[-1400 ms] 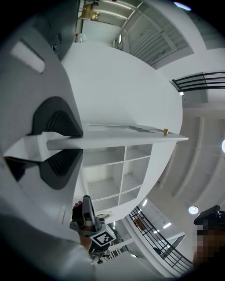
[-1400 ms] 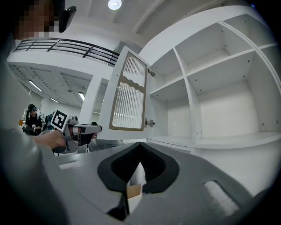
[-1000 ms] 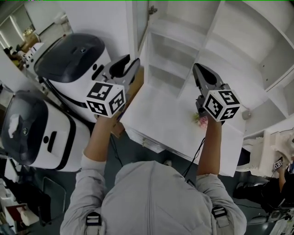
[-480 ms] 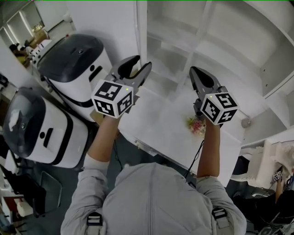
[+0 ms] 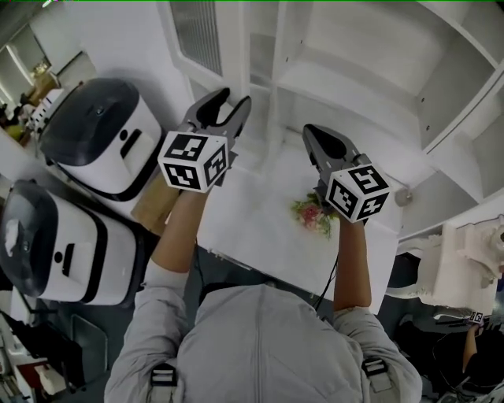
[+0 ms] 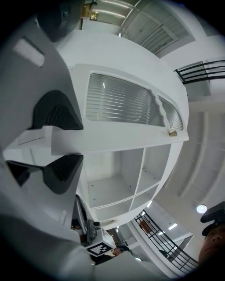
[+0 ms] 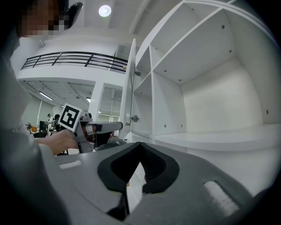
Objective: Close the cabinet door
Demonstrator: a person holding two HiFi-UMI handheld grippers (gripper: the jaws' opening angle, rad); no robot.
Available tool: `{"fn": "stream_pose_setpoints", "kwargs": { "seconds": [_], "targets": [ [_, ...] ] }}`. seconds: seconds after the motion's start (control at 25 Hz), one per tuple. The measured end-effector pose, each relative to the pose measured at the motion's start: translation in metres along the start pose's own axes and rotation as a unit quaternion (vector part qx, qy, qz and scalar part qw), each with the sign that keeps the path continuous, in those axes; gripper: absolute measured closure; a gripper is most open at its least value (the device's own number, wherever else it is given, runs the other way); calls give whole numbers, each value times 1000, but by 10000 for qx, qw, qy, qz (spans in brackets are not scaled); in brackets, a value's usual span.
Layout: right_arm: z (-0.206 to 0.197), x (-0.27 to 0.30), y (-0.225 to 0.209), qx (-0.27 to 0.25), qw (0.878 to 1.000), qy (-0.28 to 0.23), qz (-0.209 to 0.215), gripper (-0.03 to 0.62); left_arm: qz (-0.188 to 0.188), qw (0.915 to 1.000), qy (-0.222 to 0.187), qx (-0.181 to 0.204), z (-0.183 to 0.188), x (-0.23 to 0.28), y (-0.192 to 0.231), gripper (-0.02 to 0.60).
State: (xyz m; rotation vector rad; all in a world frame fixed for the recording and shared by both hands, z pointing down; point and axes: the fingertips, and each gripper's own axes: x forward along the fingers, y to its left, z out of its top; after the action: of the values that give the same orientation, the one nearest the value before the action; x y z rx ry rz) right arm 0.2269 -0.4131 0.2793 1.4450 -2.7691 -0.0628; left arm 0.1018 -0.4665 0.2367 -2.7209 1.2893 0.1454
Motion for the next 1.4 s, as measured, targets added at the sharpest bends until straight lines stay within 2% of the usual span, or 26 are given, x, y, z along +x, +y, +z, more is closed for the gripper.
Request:
{"fn": "stream_pose_setpoints", "kwargs": {
  "seconds": [0.36,0.68,0.88,1.04,1.08,1.24,1.4],
  "targets": [
    [0,-21,-36,86,9989,-15,-456,592,-97,9999,13,-83,-2,41,-3,393],
    [-4,-21,-47,109,9983,15,-577,592,-100,9999,7,-17,-7,69,-1,412],
    [-3,-22,-50,104,9978,45,-651,592,-19,9999,-20,-126,-6,80,12,485],
    [-1,-29,-58,79,9957,53,-916,592,14,10000,42,-21,-8,90,13,465],
    [-2,-31,-60,32,9950,81,-996,592,31,10000,33,-1,-8,91,13,480],
    [-6,-32,-51,-57,9934,189,-1132,592,53,9999,28,97,-8,93,13,483],
    [0,-35,-38,-80,9925,162,-1211,592,-104,9999,9,129,-9,92,13,485]
  ]
}}
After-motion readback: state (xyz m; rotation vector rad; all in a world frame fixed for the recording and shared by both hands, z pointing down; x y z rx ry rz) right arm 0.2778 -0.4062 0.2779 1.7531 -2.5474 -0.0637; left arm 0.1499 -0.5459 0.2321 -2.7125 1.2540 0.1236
